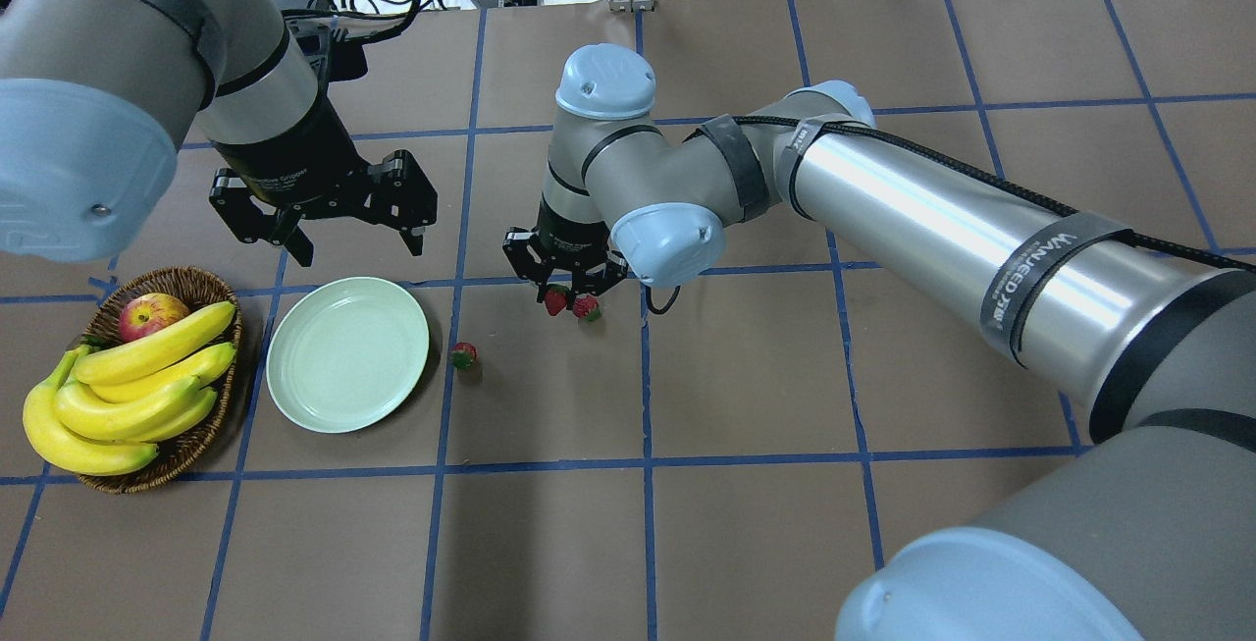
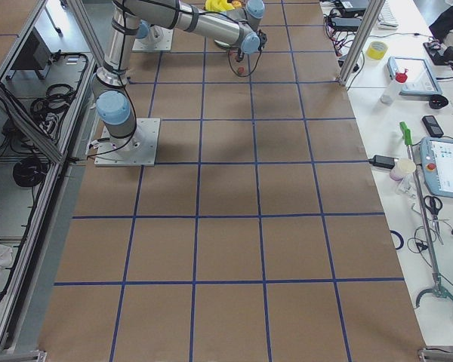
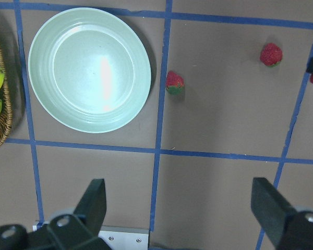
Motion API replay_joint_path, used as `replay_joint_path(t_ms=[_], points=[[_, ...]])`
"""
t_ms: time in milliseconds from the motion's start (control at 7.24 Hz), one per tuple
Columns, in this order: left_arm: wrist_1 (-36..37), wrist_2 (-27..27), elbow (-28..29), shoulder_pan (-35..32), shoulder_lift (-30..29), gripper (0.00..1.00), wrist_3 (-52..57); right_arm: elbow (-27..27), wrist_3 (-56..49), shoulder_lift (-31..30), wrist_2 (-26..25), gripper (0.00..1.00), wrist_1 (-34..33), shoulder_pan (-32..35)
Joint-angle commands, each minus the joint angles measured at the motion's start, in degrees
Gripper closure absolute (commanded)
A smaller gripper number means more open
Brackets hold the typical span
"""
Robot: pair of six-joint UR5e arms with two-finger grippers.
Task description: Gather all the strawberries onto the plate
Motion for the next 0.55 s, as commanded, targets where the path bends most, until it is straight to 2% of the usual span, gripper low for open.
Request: replay_joint_path(t_ms=[0, 138, 276, 414], points=[[0.1, 0.0, 0.0, 0.1, 0.0, 0.0, -0.3, 0.3, 0.0, 2.5, 3.2, 0.73, -1.4, 0.5], [0.1, 0.0, -0.1, 0.1, 0.0, 0.0, -0.3, 0.5, -0.1, 2.5, 2.9, 0.68, -1.3, 0.5], [0.1, 0.0, -0.1, 0.1, 0.0, 0.0, -0.3, 0.5, -0.1, 2.4, 2.7, 0.28, -1.3, 0.5], [0.1, 0.0, -0.1, 0.1, 0.0, 0.0, -0.3, 0.6, -0.3, 1.8, 1.5, 0.16, -0.8, 0.5]])
